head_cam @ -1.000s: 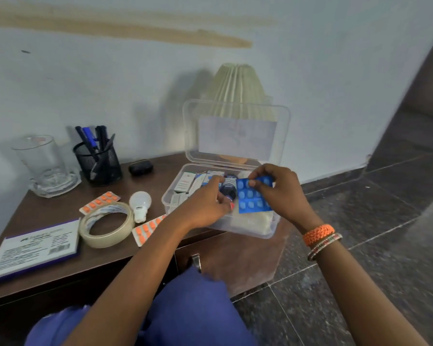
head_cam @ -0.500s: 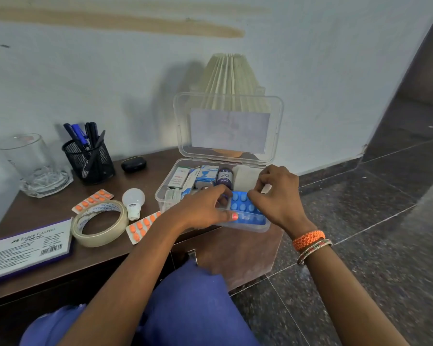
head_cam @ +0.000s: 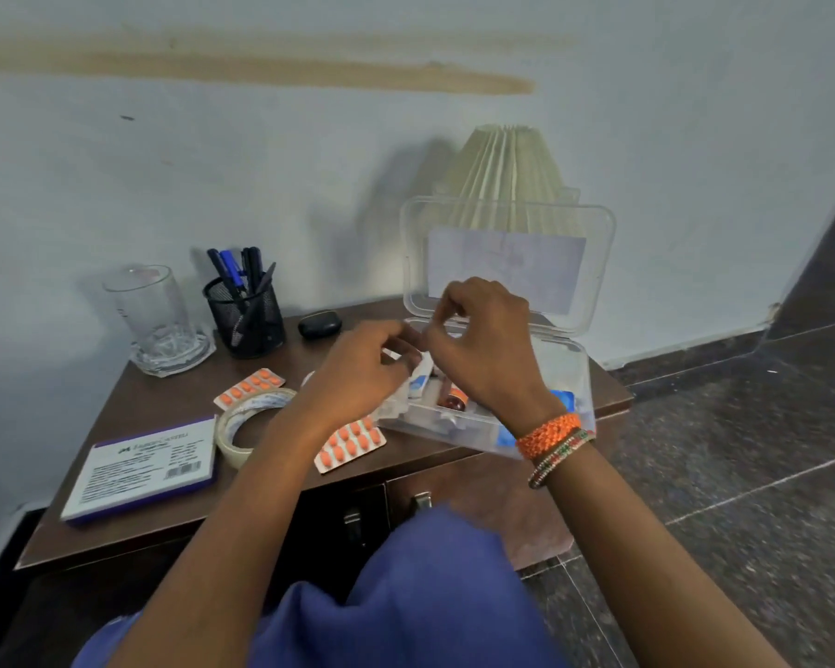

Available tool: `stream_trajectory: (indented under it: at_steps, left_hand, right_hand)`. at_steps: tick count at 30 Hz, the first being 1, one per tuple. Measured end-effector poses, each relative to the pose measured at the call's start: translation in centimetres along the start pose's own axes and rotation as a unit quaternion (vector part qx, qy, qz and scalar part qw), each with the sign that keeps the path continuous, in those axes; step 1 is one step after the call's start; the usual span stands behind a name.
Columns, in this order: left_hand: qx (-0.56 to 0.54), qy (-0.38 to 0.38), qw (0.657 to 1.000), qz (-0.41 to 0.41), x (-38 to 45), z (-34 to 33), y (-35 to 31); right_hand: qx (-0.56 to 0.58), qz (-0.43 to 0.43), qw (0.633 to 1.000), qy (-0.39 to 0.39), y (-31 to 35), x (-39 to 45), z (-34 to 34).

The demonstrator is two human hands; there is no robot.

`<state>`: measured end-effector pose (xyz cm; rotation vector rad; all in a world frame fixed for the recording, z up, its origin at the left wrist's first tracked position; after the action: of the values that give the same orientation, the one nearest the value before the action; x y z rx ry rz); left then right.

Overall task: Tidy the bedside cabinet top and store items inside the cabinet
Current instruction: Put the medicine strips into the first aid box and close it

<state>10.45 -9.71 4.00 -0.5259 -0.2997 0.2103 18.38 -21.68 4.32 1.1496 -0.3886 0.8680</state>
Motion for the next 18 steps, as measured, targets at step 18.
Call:
stream_trajectory:
  at_steps: [18]
  left_hand:
    - [0.16,-0.019,0.927,0.339,-4.2,7.5,16.6]
  right_hand:
    - [-0.078,-0.09,0.865,0.488,2.6,6.0,-22.9]
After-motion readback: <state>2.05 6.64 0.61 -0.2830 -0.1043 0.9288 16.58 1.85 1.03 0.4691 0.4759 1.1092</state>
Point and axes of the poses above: each hand's wrist, its own x-axis towards the middle knuckle, its own z-axis out of the back of the hand, y = z × x, the point moved 1 cm from there along x, towards the middle knuckle, and after that the axes turned 15 degrees about x, right-handed, at the moved point
